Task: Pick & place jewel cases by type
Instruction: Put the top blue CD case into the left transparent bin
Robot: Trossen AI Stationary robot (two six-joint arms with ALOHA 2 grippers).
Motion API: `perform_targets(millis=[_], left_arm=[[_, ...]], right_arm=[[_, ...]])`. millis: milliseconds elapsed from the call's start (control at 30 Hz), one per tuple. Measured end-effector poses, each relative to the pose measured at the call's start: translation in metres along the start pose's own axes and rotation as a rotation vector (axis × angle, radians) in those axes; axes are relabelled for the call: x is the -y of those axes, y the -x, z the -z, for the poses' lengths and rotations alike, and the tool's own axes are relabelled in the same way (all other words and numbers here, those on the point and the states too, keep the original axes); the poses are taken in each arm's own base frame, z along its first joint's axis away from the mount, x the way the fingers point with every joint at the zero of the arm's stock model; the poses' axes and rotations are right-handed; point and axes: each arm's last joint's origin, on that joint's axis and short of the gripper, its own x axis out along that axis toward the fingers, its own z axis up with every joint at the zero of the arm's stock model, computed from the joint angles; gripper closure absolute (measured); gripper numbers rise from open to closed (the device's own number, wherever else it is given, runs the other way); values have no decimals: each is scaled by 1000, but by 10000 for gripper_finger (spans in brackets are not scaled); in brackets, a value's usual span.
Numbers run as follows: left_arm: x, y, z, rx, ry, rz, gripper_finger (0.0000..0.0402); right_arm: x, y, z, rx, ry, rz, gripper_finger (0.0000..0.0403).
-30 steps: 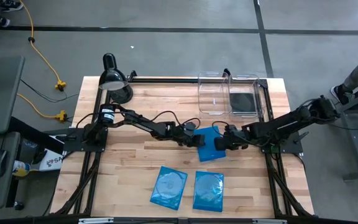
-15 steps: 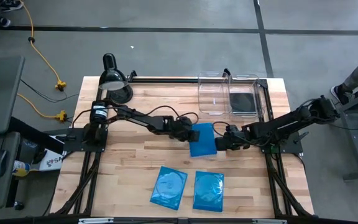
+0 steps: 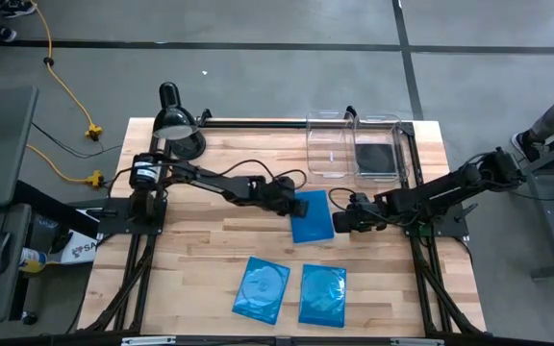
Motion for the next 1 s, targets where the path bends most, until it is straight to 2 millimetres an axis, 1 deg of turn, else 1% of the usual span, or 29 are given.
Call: perform_targets(millis=[167,267,333,433,567,700,800,1000], left_arm=[[8,14,-4,36,-38,9,285],[1,17,-5,41,-45,-85,285],[-8,18,-2,-1,-46,-164,285],[-14,19,0,-22,-4,-232,285],[-17,19,0,3,3,-266,285],[-19,19,-5,12,18,-271,285],[-23,11,-3,3,45,-278,285],[-32,-17,5,-112,101,-208,285]], right_arm=[[0,0,0,1,4,-3,204],[-1,0,0,1,4,-11,204],[-2,0,0,0,6,-21,204],[-4,0,0,3,20,-42,204],[-5,-1,-2,48,19,-54,204],[-5,0,-2,53,19,-56,204],[-6,0,-2,54,19,-61,204],[-8,-2,-2,53,20,-77,204]])
